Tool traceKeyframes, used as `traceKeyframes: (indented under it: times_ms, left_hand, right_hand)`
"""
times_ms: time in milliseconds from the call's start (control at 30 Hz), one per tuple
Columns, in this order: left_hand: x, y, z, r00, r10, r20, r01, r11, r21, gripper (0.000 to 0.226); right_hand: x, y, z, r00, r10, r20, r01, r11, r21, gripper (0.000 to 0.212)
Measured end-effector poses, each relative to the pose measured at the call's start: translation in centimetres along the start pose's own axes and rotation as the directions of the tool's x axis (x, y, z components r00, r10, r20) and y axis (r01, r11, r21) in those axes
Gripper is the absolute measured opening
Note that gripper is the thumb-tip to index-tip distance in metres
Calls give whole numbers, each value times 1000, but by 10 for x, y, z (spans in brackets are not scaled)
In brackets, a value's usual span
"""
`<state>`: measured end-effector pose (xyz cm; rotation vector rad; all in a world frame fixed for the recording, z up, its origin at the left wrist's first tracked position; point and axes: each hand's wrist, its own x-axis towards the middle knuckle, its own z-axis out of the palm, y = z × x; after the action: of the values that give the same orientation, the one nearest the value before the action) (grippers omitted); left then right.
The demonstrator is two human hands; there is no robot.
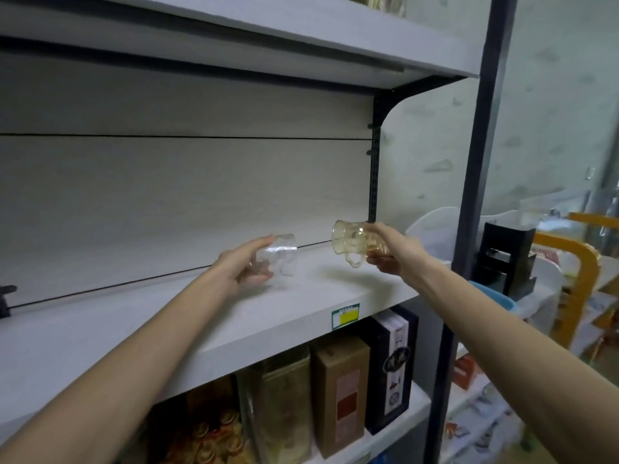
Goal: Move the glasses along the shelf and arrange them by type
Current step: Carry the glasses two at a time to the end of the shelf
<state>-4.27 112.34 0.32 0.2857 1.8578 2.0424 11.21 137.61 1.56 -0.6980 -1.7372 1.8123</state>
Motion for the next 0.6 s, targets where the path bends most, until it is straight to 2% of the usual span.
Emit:
traceKeyframes:
  times_ms: [67, 100, 200, 233, 300, 400, 500, 600]
  left_hand:
    - [10, -3, 17, 998, -54, 44, 56, 997, -49, 43]
    - [13, -4, 27, 997, -63, 52, 67, 994, -88, 36]
    - [25, -10, 54, 997, -78, 7, 77, 978, -196, 31]
    - [29, -11, 63, 997, -73, -13, 69, 979, -192, 34]
    - [38, -15, 78, 995, -69, -66, 60, 990, -126, 43]
    - [48, -17, 103, 991, -52, -124, 36, 991, -132, 33]
    - [57, -25, 118, 976, -48, -211, -1, 974, -226, 23]
    - [62, -32, 135, 974, -20, -226, -31, 975, -221, 27]
  right_hand:
    - [25, 5, -8, 996, 36, 88, -37, 999, 6, 71]
    - [34, 5, -12, 989, 53, 136, -55, 998, 10, 69]
    - [63, 7, -22, 948, 125, 291, -157, 984, 88, 19]
    - [73, 9, -26, 941, 132, 313, -159, 985, 62, 11]
    - [95, 16, -34, 942, 94, 323, -80, 995, -58, 12]
    - [128, 24, -42, 960, 7, 281, 54, 977, -207, 25]
    - [153, 34, -37, 971, -36, 237, 106, 951, -292, 71]
    - [175, 51, -35, 967, -119, 224, 212, 864, -456, 90]
